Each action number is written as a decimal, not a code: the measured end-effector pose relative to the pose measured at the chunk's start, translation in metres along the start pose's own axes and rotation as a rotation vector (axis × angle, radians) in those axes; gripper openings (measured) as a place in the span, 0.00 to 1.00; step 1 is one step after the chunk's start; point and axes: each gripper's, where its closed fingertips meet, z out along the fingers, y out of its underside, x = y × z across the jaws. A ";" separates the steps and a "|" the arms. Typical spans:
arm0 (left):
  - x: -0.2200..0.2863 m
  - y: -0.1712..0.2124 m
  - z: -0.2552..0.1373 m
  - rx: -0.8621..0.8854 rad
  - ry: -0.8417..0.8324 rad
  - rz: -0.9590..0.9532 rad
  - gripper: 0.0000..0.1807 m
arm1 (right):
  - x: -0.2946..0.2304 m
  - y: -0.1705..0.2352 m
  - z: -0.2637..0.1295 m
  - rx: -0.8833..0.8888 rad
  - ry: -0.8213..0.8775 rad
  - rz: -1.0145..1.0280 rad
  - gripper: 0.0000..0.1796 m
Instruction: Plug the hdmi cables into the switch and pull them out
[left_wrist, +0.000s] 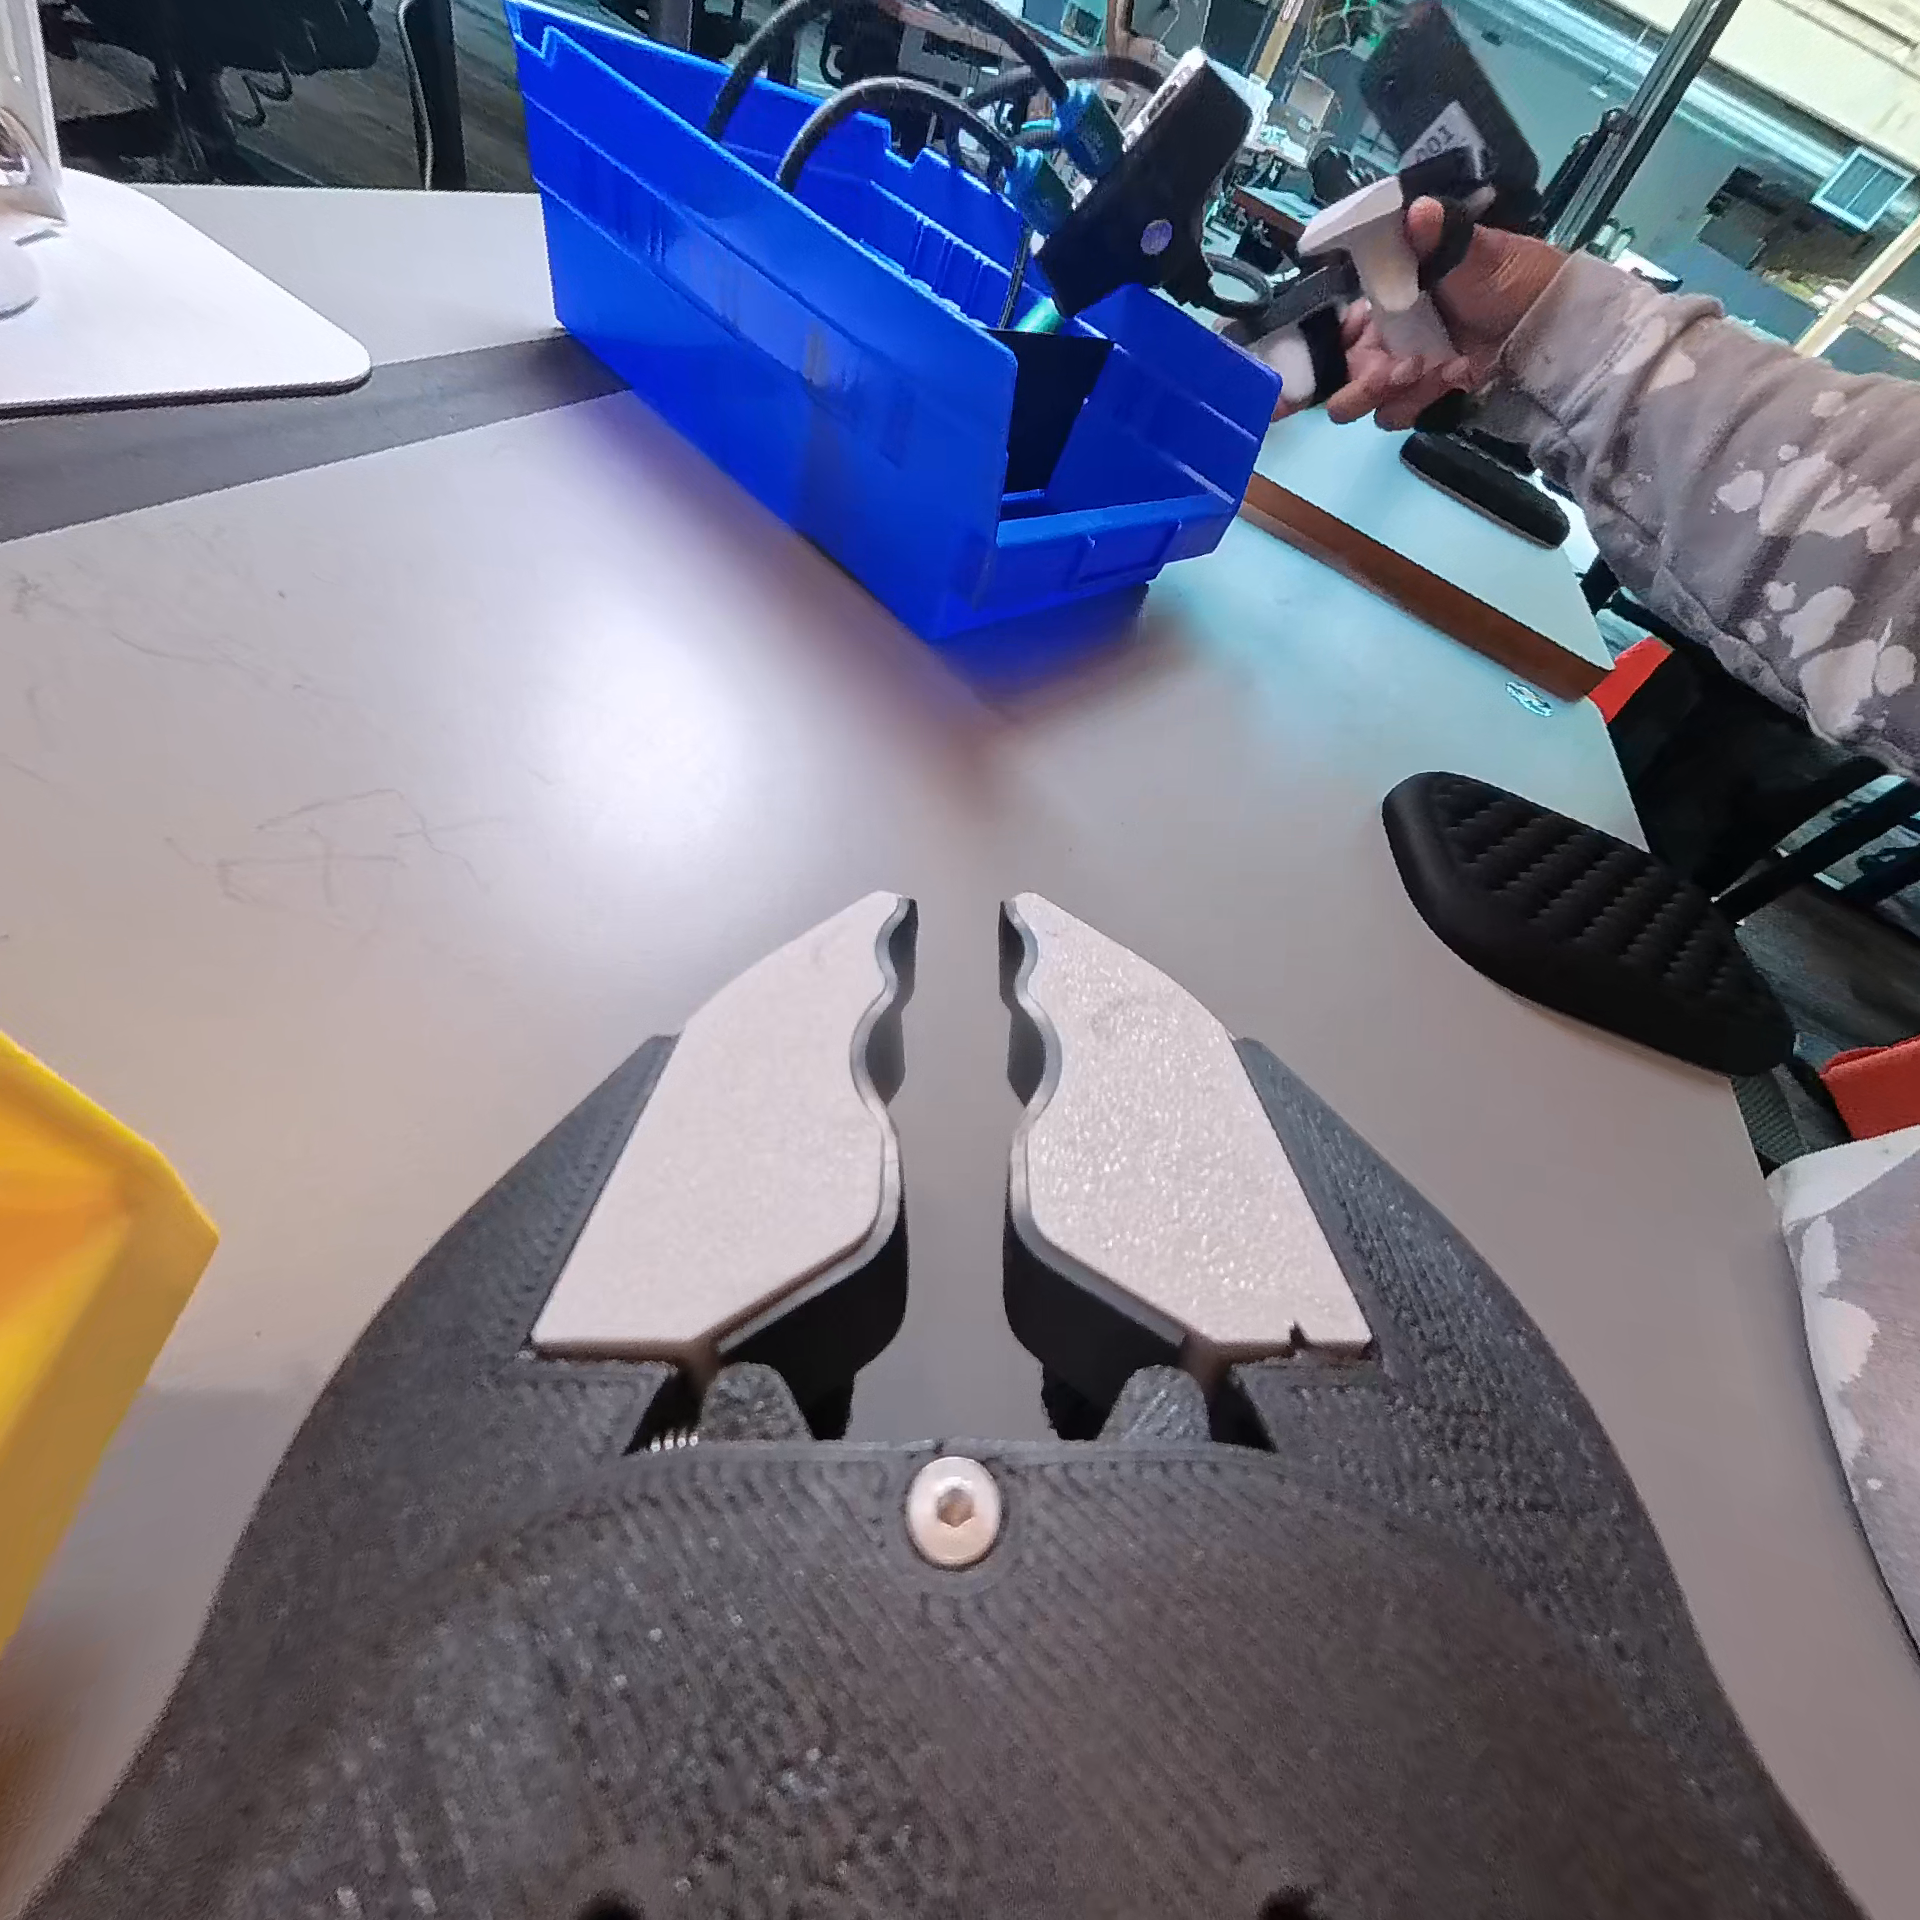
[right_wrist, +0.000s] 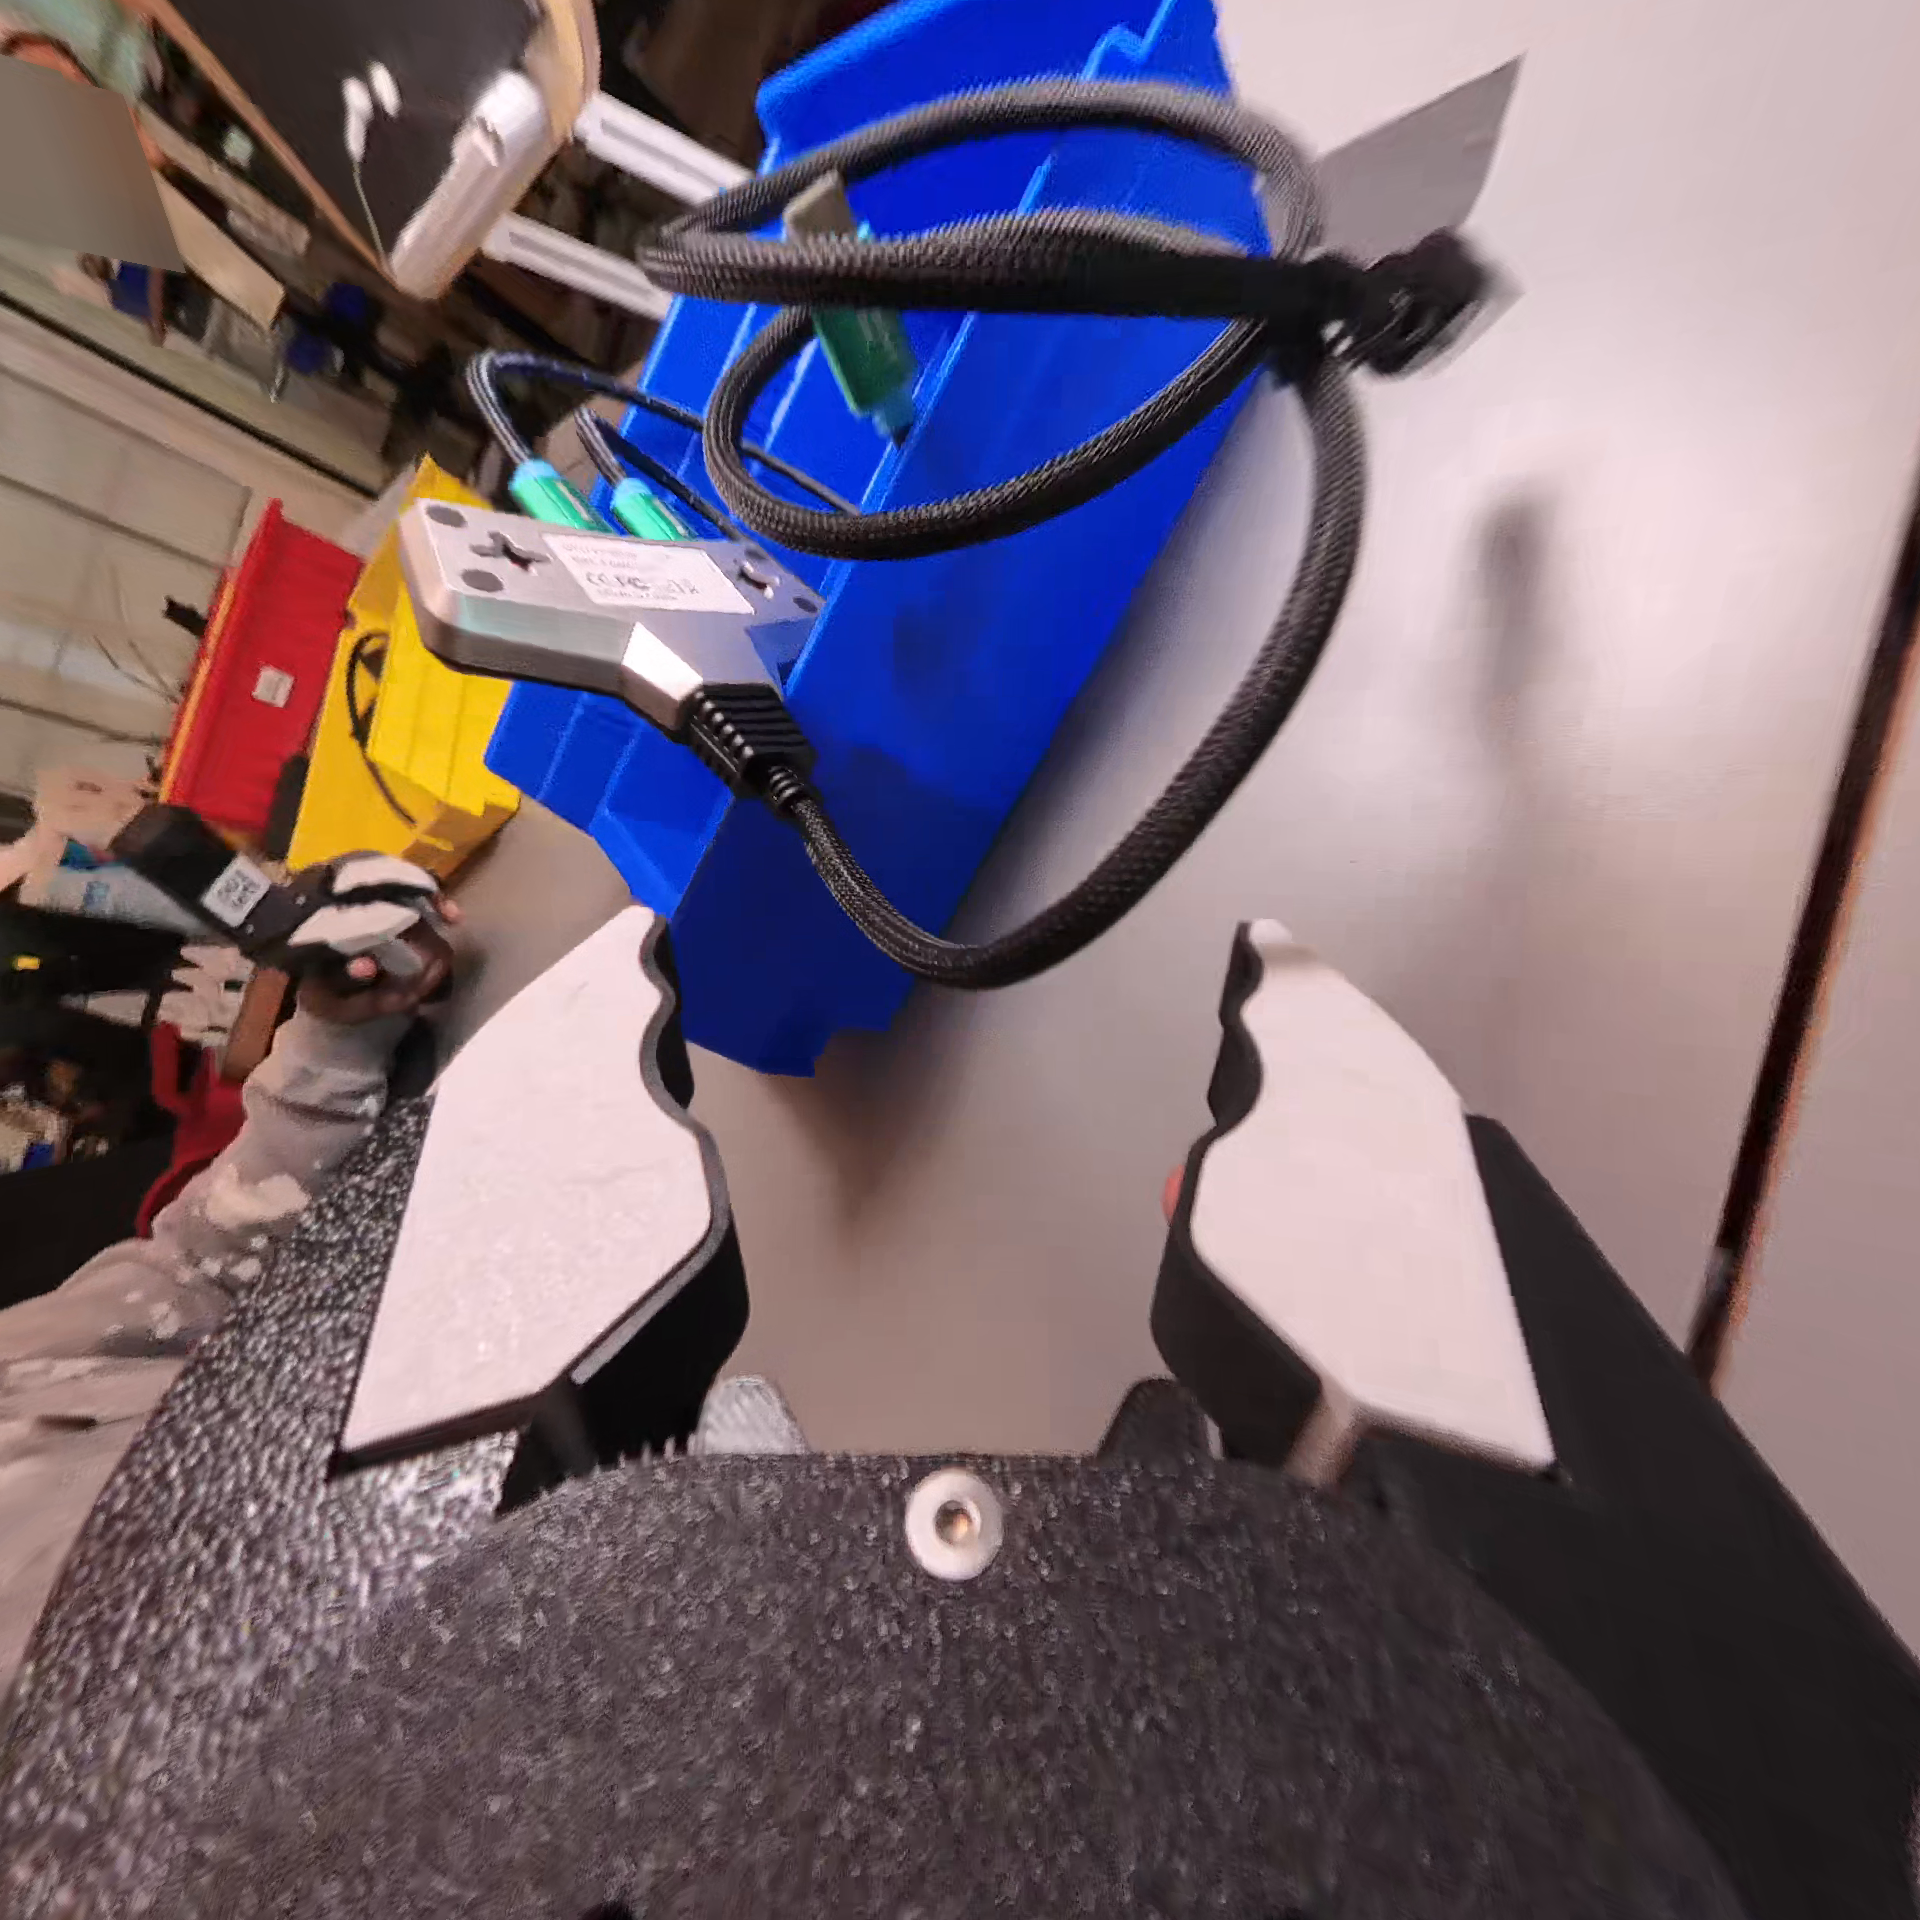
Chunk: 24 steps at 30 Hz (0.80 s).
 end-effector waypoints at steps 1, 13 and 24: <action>0.000 0.001 0.001 -0.004 0.001 0.001 0.09 | 0.002 -0.003 -0.006 0.037 0.023 0.000 0.53; -0.001 0.007 0.004 -0.023 -0.014 -0.001 0.08 | 0.002 -0.047 -0.012 0.152 0.191 -0.090 0.08; -0.001 0.005 0.002 -0.021 -0.023 0.023 0.08 | 0.029 -0.110 0.035 -0.091 0.772 -0.608 0.05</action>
